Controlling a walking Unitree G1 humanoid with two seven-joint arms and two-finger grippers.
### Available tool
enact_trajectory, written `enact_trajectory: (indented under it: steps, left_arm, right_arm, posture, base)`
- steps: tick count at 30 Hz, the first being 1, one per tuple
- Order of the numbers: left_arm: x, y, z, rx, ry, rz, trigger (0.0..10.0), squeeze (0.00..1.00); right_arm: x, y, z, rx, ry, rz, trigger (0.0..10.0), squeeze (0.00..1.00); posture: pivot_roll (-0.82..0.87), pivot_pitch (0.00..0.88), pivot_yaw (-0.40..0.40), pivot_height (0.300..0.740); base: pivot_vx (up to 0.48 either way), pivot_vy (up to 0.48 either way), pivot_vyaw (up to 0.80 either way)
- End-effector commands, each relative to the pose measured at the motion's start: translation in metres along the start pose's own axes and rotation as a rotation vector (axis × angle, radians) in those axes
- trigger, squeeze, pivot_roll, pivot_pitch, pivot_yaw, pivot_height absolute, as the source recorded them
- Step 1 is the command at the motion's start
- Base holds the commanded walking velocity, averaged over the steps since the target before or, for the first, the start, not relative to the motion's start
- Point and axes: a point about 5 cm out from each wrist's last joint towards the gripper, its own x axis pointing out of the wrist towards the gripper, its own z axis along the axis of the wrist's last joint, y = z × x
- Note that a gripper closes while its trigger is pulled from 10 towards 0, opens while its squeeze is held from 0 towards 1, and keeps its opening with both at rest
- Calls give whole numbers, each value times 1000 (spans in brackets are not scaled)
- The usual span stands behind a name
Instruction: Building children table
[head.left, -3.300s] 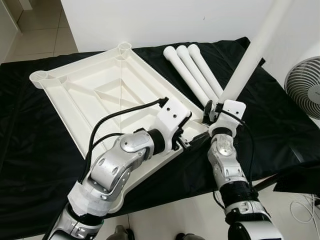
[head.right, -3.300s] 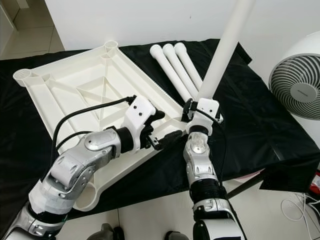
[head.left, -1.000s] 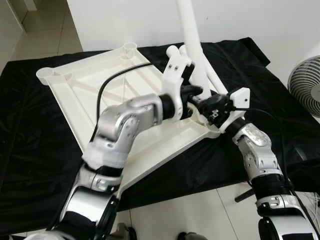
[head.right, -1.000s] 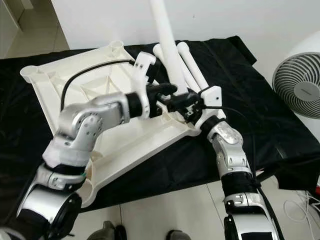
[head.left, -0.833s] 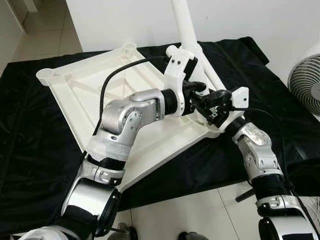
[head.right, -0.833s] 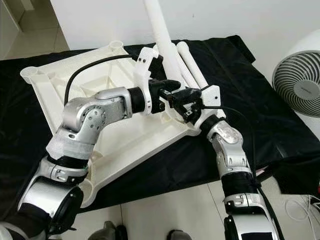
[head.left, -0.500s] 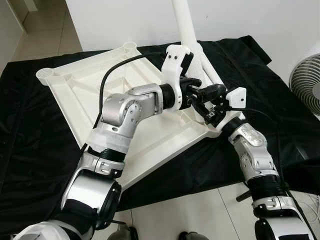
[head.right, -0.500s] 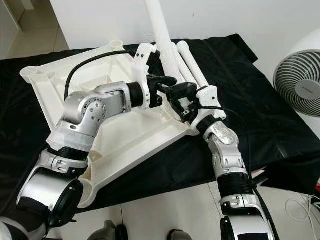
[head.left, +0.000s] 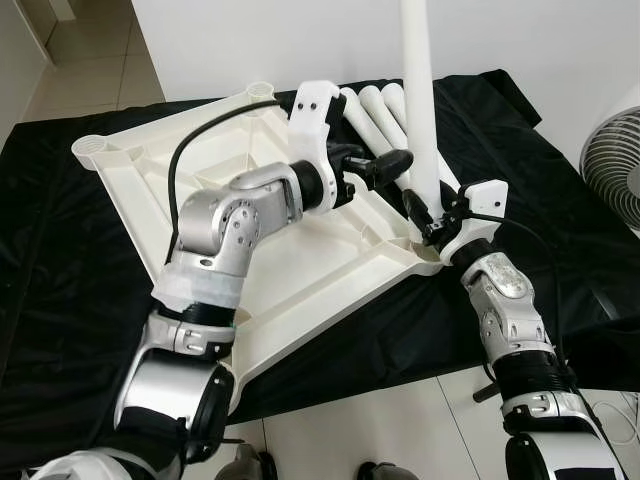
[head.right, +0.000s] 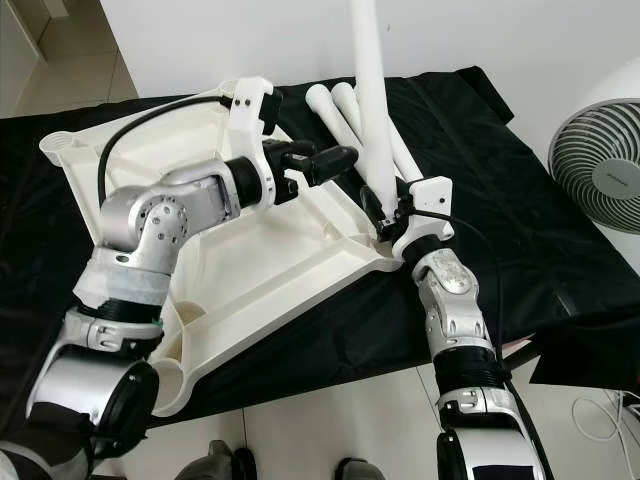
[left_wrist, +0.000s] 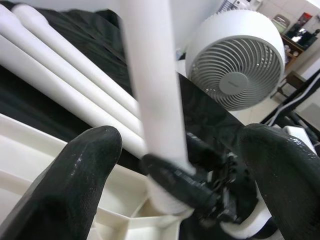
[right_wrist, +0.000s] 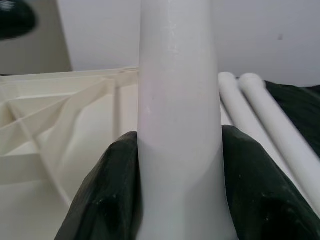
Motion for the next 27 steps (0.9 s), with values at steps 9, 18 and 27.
enact_trajectory:
  steps: [9, 18, 27]
  left_arm:
    - [11, -7, -3, -9, -12, -7, 10000, 0]
    - [15, -2, -3, 19, -27, 50, 10000, 0]
    - [8, 8, 3, 60, -38, 106, 10000, 0]
  right_arm:
    - [4, 29, 5, -1, -21, 218, 10000, 0]
    - [6, 34, 6, -2, -34, 238, 10000, 0]
    - [8, 30, 7, -1, -47, 186, 10000, 0]
  posture:
    - [-110, 99, 49, 740]
    - [-113, 86, 44, 740]
    - [-112, 77, 46, 740]
  base:
    - [0, 0, 0]
    - [0, 0, 0]
    - [0, 0, 0]
